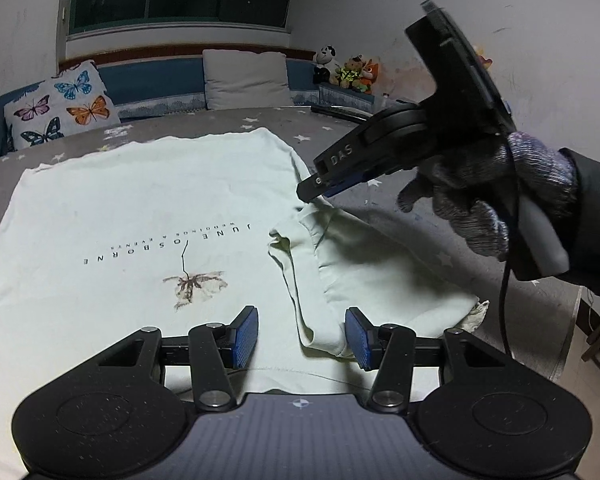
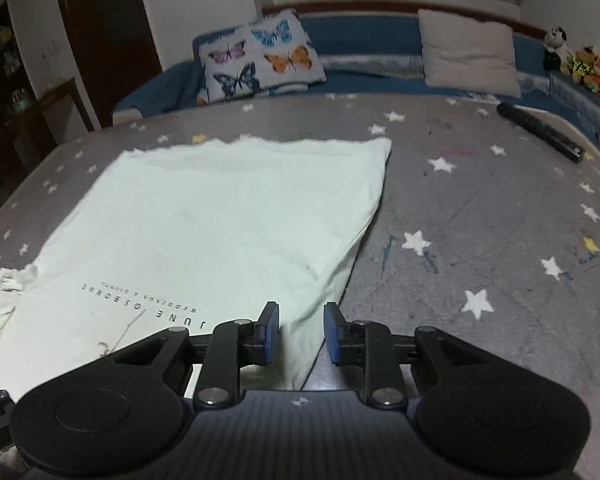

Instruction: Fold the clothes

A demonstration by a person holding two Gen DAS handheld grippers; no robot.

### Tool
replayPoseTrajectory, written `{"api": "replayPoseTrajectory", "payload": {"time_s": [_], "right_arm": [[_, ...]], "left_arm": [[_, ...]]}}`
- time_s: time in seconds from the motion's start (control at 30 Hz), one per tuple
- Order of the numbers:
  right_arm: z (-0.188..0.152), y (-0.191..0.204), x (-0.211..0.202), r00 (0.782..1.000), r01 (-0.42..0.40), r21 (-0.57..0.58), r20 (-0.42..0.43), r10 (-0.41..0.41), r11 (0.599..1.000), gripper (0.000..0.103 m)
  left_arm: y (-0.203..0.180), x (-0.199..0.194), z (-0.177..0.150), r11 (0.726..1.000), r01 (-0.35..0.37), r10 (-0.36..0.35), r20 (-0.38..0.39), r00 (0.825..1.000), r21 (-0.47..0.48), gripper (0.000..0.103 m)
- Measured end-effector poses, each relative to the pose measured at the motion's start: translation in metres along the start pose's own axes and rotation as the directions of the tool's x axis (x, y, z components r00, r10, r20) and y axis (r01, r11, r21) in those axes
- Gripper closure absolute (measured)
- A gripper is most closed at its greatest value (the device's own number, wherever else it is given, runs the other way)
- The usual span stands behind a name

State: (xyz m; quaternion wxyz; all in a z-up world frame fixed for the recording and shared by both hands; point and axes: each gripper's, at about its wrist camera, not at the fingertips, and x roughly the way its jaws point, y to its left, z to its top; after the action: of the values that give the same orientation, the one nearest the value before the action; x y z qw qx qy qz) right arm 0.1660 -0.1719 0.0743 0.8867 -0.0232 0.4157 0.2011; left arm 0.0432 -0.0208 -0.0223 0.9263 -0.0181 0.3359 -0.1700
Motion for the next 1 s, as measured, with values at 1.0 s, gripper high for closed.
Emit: {"api": "replayPoseTrajectory", "payload": {"time_s": [1.0], "right_arm": [[-0.001,-0.013,-0.003,0.994,-0.107,-0.061,0.022,0.109,0.992,0.096]], "left_arm": [[0.002,-0.007,0.014,0.999,0.036,-0.036,0.037,0.999,-0.01,0.049]]}}
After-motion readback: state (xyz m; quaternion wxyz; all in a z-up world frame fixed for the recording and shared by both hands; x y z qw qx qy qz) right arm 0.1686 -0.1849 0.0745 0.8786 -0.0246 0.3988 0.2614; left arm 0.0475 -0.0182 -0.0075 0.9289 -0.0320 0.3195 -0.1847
